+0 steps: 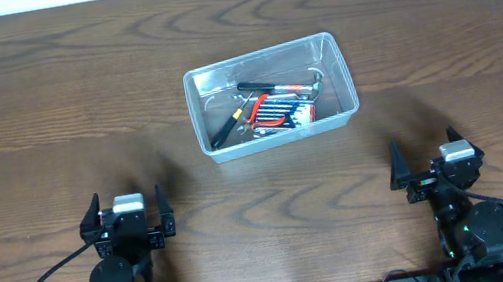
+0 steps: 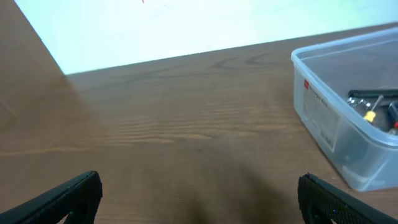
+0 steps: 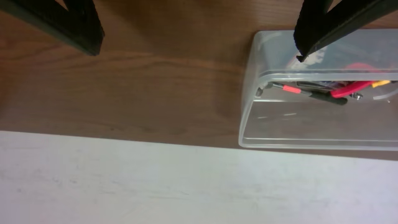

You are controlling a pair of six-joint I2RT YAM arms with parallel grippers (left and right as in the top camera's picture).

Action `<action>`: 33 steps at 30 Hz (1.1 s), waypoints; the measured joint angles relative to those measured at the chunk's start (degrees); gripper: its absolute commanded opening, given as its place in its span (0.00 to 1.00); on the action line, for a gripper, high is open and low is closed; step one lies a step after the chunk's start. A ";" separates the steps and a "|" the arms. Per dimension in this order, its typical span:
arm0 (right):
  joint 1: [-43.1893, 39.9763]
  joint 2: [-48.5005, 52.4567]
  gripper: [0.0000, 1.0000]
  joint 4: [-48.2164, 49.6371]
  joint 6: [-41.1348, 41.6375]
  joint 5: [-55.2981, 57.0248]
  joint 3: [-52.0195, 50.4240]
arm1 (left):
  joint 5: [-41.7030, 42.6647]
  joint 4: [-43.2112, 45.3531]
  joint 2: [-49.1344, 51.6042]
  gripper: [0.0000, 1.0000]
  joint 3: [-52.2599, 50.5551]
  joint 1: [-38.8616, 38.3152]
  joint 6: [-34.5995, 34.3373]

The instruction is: Pack container

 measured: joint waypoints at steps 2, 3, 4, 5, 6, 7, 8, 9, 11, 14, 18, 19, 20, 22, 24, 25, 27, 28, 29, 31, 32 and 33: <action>-0.02 0.00 0.99 0.00 0.00 0.00 0.00 | 0.02 0.00 -0.09 0.98 0.00 0.00 -2.60; -0.02 0.00 0.99 0.00 0.00 0.00 0.00 | 0.02 0.02 -0.24 0.98 0.00 0.00 -3.98; -0.02 0.00 0.99 0.00 0.00 0.00 0.00 | 0.04 0.04 -0.50 0.98 0.00 0.00 -5.05; -0.02 0.00 0.99 0.00 0.00 0.00 0.00 | 0.09 0.09 -0.72 0.98 0.00 0.00 -6.10; 0.00 0.00 0.99 0.00 0.00 0.02 0.00 | 0.11 0.15 -0.83 0.98 0.00 0.00 -6.82; 0.00 0.00 0.99 0.00 0.00 0.00 0.00 | 0.13 0.33 -0.87 0.98 -0.07 0.00 -7.41; -0.02 0.00 0.99 0.00 0.00 0.02 0.00 | 0.31 1.27 -0.92 0.98 -0.31 0.00 -7.87; -0.02 0.00 0.99 0.00 0.00 0.02 0.00 | 0.50 2.12 -0.92 0.98 -0.63 0.00 -8.24; -0.02 0.00 0.99 0.00 0.00 0.00 0.00 | 0.52 5.81 -0.96 0.98 -1.88 0.00 -8.85; -0.02 0.00 0.99 0.00 0.00 0.02 0.00 | 0.72 9.49 -0.96 0.98 -3.56 0.00 -9.25; -0.02 0.00 0.99 0.00 0.00 0.00 0.00 | 0.92 9.22 -0.98 0.98 -3.58 0.00 -9.29; -0.02 0.00 0.99 0.00 0.00 0.00 0.00 | 0.92 9.22 -0.98 0.98 -3.56 0.00 -9.29; -0.02 0.00 0.99 0.00 0.00 0.00 0.00 | 0.92 9.22 -0.98 0.98 -3.58 0.00 -9.29; -0.02 0.00 0.99 0.00 0.00 0.00 0.00 | 0.92 9.22 -0.98 0.98 -3.58 0.00 -9.42; -0.02 0.00 0.99 0.00 0.00 0.00 0.00 | 0.92 9.22 -0.98 0.98 -3.58 0.00 -9.88; -0.02 0.00 0.99 0.00 0.00 0.00 0.00 | 0.92 9.22 -0.98 0.98 -3.58 0.00 -10.12; -0.02 0.00 0.99 0.00 0.00 0.00 0.00 | 0.92 9.22 -0.98 0.98 -3.58 0.00 -10.38; -0.02 0.00 0.99 0.00 0.00 0.00 0.00 | 0.92 9.22 -0.98 0.98 -3.58 0.00 -10.54; -0.02 0.00 0.99 0.00 0.00 0.00 0.00 | 0.92 9.22 -0.98 0.98 -3.58 0.00 -10.56; -0.02 0.00 0.99 0.00 0.00 0.00 0.00 | 0.92 9.22 -0.98 0.98 -3.58 0.00 -10.60; -0.02 0.00 0.99 0.00 0.00 0.02 0.00 | 0.92 9.22 -0.98 0.98 -3.56 0.00 -10.60; -0.02 0.00 0.99 0.00 0.00 0.00 0.00 | 0.92 9.22 -0.98 0.98 -3.58 0.00 -10.62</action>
